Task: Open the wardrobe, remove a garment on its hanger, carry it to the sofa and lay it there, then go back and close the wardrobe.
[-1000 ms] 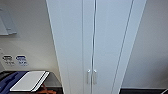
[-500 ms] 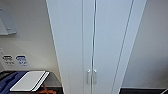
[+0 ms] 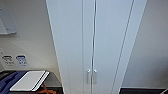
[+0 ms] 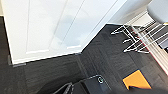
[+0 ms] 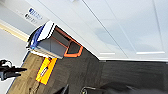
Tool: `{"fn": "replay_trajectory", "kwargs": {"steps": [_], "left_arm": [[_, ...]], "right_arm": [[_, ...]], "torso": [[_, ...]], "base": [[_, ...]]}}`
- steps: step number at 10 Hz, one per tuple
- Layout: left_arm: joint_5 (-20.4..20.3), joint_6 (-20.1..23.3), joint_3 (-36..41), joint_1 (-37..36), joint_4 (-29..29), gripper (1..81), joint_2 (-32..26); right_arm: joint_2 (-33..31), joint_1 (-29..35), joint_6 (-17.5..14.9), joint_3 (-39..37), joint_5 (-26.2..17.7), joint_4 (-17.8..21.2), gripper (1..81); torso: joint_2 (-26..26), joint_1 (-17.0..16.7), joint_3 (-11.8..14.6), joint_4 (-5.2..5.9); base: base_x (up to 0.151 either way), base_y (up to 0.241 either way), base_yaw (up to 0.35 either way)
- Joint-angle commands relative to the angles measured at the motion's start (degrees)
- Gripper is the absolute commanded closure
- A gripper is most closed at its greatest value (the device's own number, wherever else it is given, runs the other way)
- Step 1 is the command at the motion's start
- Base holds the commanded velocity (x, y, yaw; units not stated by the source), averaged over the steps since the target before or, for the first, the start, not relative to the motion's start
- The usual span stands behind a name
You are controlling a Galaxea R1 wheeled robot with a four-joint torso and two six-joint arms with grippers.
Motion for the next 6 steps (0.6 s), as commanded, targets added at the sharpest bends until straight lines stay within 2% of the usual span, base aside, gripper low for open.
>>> {"fn": "replay_trajectory", "kwargs": {"steps": [1, 3, 6], "left_arm": [[4.51, 0.09, 4.65, -15.21, 2.07, 1.0, -5.74], [11.09, -1.74, 4.39, -24.18, 1.9, 1.0, -4.69], [16.01, -5.53, 1.15, -34.48, 2.16, 1.0, -0.31]], "right_arm": [[-5.71, 16.99, 0.5, 8.24, -7.88, -1.57, 1.0], [-3.7, 25.26, 1.11, 9.2, -12.96, -1.4, 1.0], [1.29, 35.02, 4.62, 6.06, -17.97, -1.4, 1.0]], "torso": [[0.0, 0.0, 0.0, 0.0], [0.02, 0.02, -0.02, 0.0], [0.06, 0.09, -0.06, 0.0]], "base": [[0.0, 0.0, 0.0], [0.0, 0.0, 0.0], [0.0, 0.0, 0.0]]}}
